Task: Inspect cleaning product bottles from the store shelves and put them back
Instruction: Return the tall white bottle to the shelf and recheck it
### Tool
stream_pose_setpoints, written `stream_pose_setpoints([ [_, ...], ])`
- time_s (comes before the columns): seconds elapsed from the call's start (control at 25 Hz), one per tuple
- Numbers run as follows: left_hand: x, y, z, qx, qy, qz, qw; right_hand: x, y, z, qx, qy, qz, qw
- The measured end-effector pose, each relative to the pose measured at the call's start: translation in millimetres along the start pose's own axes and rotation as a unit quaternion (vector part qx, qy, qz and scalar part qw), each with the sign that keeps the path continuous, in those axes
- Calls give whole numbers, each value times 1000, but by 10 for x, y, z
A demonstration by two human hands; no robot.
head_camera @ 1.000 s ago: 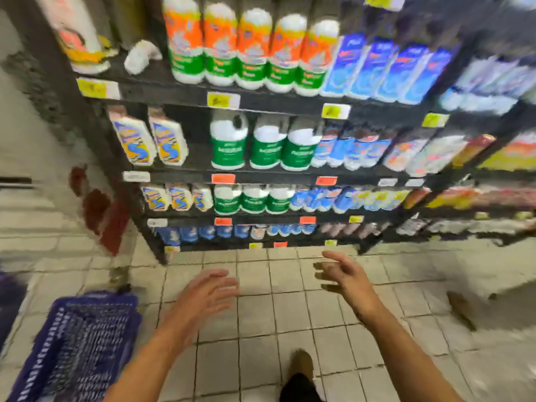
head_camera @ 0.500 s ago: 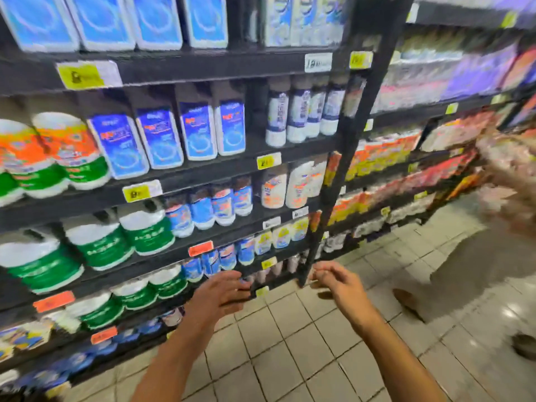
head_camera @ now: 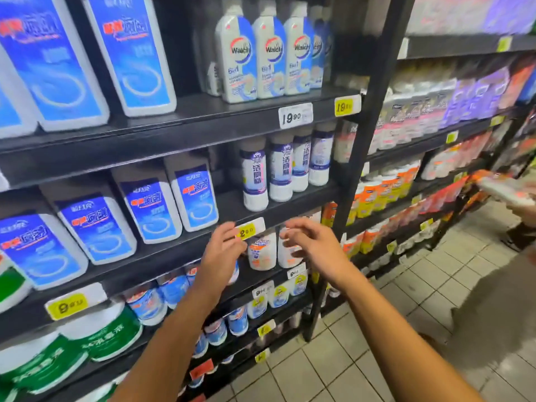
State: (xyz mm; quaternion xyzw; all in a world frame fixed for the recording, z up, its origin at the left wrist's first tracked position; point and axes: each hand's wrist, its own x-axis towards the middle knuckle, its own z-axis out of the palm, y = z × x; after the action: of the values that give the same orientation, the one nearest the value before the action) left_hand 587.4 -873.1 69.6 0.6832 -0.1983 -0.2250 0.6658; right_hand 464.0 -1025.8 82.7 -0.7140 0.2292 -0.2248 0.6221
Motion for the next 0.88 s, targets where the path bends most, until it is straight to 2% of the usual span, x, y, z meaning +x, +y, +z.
stream_pose_setpoints([
  [0.2, 812, 252, 127, 56, 69, 49, 995, 653, -189, -42, 13, -15, -45, 999],
  [0.44, 1440, 192, 386, 135, 84, 53, 986, 1192, -229, -188, 6, -88, -48, 995],
  [0.64, 1575, 173, 499, 157, 94, 71, 981, 1478, -200, -411, 31, -127, -51, 990],
  [0.8, 1386, 260, 520, 153, 159, 73, 973, 1606, -235, -563, 26, -171, -83, 981],
  [0.88, 1222, 285, 539, 156, 187, 48, 969, 1620, -232, -607, 40, -187, -89, 977],
])
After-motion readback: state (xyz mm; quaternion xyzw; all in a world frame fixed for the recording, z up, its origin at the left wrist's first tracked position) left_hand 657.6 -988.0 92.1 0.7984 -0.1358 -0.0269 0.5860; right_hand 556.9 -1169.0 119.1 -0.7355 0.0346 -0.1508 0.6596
